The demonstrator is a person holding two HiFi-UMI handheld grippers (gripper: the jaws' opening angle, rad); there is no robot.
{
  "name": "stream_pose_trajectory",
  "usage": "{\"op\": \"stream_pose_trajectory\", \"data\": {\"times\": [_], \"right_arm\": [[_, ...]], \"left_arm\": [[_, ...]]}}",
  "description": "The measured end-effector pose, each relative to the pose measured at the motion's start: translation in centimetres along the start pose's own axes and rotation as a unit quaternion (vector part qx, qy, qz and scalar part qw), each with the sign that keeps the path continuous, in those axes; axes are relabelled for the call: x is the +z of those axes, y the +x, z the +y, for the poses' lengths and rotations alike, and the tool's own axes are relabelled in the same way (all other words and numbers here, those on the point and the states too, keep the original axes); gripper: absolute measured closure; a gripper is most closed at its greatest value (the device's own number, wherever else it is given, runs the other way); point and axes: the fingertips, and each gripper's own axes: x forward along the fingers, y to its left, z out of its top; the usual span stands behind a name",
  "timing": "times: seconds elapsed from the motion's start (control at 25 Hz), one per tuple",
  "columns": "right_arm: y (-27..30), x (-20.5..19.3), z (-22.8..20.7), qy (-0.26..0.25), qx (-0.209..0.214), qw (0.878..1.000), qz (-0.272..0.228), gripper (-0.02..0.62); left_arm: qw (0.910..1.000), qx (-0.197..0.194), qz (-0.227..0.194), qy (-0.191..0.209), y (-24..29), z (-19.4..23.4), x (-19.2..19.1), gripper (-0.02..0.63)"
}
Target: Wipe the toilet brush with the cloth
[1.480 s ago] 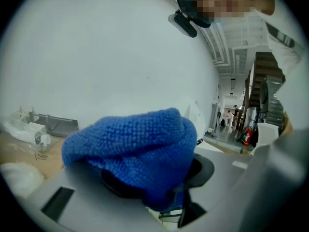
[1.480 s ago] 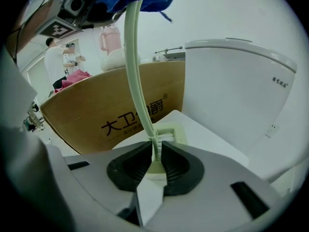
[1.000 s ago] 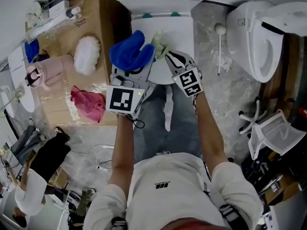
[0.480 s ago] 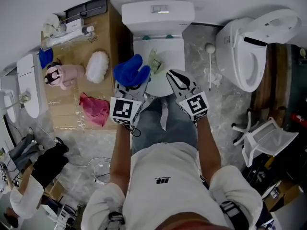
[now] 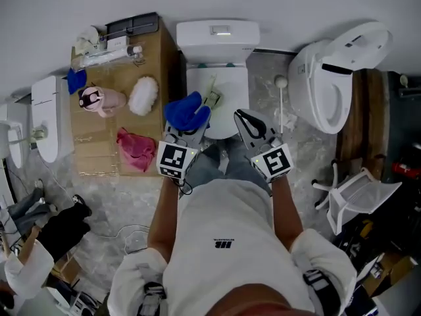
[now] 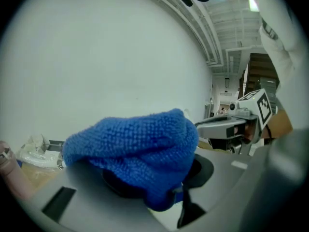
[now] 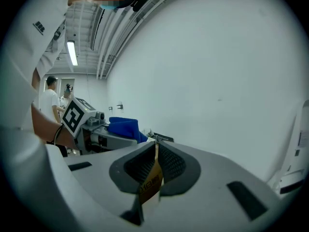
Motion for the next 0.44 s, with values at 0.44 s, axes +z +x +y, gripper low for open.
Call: {"op": "stream_pose_trajectory", "data": {"times": [0.44], "right_arm": [[-3.1, 3.2, -0.3, -0.018, -0.041, 0.999, -0.010, 0.589]], "left_arm": [[0.9999, -0.016, -0.005, 0.001, -2.2, -2.3, 1.9, 0.445]]}}
